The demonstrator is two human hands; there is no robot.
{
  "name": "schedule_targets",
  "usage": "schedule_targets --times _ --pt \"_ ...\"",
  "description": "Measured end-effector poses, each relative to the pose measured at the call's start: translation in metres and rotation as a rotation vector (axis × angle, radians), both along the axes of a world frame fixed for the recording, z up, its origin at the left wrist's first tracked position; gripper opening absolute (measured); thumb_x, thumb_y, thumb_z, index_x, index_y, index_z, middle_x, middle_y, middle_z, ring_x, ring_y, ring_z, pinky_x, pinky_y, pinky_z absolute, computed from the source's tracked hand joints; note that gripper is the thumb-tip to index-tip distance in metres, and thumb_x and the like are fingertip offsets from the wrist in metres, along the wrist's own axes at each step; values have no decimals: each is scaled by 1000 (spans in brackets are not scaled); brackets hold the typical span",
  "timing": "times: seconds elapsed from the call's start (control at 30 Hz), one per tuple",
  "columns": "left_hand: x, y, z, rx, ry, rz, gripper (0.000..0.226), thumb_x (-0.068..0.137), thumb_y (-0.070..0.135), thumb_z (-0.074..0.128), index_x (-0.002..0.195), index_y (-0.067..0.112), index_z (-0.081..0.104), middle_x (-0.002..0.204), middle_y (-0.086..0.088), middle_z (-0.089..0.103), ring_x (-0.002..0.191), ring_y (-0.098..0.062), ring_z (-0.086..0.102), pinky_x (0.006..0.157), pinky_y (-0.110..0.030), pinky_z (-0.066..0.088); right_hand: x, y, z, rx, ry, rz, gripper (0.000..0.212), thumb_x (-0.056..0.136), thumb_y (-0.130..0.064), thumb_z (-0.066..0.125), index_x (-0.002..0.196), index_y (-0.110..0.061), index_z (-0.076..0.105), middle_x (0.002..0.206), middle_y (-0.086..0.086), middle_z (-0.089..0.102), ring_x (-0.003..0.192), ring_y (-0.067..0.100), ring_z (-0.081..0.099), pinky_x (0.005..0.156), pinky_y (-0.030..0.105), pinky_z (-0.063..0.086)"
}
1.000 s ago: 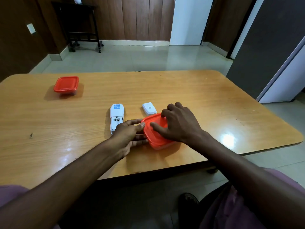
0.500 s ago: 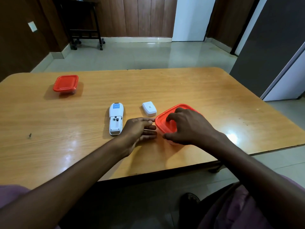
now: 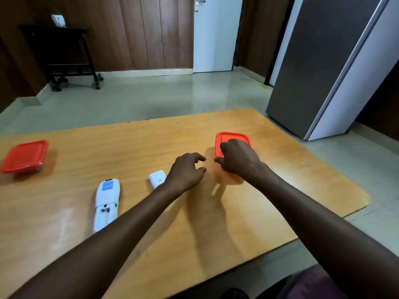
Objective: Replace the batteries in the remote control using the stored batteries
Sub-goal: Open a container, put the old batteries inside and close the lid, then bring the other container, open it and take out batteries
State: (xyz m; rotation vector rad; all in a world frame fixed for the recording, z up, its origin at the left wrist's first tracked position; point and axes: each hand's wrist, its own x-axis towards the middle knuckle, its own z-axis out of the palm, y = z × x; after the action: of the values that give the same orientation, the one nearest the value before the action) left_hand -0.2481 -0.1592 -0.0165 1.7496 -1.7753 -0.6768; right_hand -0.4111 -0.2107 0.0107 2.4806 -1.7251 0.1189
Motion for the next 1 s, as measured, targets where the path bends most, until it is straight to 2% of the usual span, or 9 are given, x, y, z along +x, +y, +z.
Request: schedule_targets --times 0.1,0.17,0.23,0.4,0.6,0.83,1.0 --pt "-6 -40 0 7 -105 -19 39 91 27 65 129 23 64 134 -5 60 124 -22 55 95 -32 44 -13 -41 -6 -7 -40 -74 25 91 -16 58 110 -1 67 111 20 66 99 41 67 71 37 49" --pt "-8 -64 -5 15 -167 -37 39 92 28 64 130 22 62 134 -5 58 124 -23 54 95 -34 44 -26 -72 -9 -7 -63 -111 25 86 -8 57 106 1 69 110 21 65 98 42 67 67 35 43" --pt "-8 -84 -10 27 -227 -60 41 92 29 63 133 22 60 132 -4 57 122 -23 54 94 -34 45 -39 -104 -12 -23 -76 -135 27 84 -3 56 107 3 70 112 22 65 100 42 67 70 37 46" --pt "-11 -123 -24 49 -307 -85 48 93 34 61 140 27 54 136 -3 53 125 -24 53 97 -37 48 -68 -188 -19 -53 -136 -185 28 86 4 54 109 5 69 115 24 66 103 42 65 81 43 52" --pt "-18 -138 -38 -36 -373 -84 43 96 40 55 138 27 56 142 0 51 127 -23 51 102 -37 43 -83 -249 -25 -73 -176 -234 29 90 4 57 116 5 68 118 22 65 104 38 63 82 43 53" --pt "-9 -130 -30 -31 -282 -75 44 96 39 58 138 27 55 144 1 49 129 -20 50 103 -34 43 -76 -245 -25 -129 -259 -253 24 91 3 55 112 6 65 116 23 64 100 38 62 70 40 46" --pt "25 -90 -12 -85 -184 -17 40 95 39 59 134 28 57 138 2 55 123 -18 53 90 -28 39 -25 -177 -18 -153 -366 -63 38 92 -16 62 128 -1 62 126 20 64 110 41 64 89 45 52"
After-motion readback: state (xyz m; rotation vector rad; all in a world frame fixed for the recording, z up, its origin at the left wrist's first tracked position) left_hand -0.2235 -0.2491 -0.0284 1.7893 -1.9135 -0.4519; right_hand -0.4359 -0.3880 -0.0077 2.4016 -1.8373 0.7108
